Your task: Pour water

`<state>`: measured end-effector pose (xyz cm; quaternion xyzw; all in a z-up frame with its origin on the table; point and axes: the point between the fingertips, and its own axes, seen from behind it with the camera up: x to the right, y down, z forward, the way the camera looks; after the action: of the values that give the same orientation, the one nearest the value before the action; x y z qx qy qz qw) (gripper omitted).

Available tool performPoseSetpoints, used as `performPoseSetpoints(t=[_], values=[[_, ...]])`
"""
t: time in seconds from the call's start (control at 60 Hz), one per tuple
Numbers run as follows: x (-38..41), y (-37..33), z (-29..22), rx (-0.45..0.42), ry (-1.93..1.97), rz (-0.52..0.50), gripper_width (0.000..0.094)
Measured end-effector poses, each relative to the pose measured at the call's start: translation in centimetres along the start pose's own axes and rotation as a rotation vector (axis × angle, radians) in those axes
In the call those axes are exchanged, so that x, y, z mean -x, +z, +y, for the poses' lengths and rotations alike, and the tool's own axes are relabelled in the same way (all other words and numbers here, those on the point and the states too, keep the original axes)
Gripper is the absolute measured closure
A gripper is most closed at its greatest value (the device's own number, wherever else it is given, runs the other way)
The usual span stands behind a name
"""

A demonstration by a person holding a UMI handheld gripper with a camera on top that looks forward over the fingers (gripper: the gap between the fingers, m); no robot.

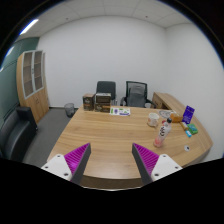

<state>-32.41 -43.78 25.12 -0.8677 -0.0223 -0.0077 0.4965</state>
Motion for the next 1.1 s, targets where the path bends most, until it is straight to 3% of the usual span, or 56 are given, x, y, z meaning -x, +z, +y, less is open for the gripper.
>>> performPoseSetpoints(t=[0.317, 0.517, 0.867, 1.033, 1.1], values=[[-8.6, 2.8, 4.5, 0.035, 0.063, 0.105, 0.0084], [-17.9, 7.4, 6.0, -0.004, 0.079, 0.19, 0.0081], [-28.8, 21.3, 5.4, -0.064, 0.055, 0.157, 0.0086], [-30.9, 27.5, 6.4, -0.064, 0.071, 0.107, 0.0136], [-31.2, 29.3, 6.6, -0.071, 0.082, 0.089, 0.0197]])
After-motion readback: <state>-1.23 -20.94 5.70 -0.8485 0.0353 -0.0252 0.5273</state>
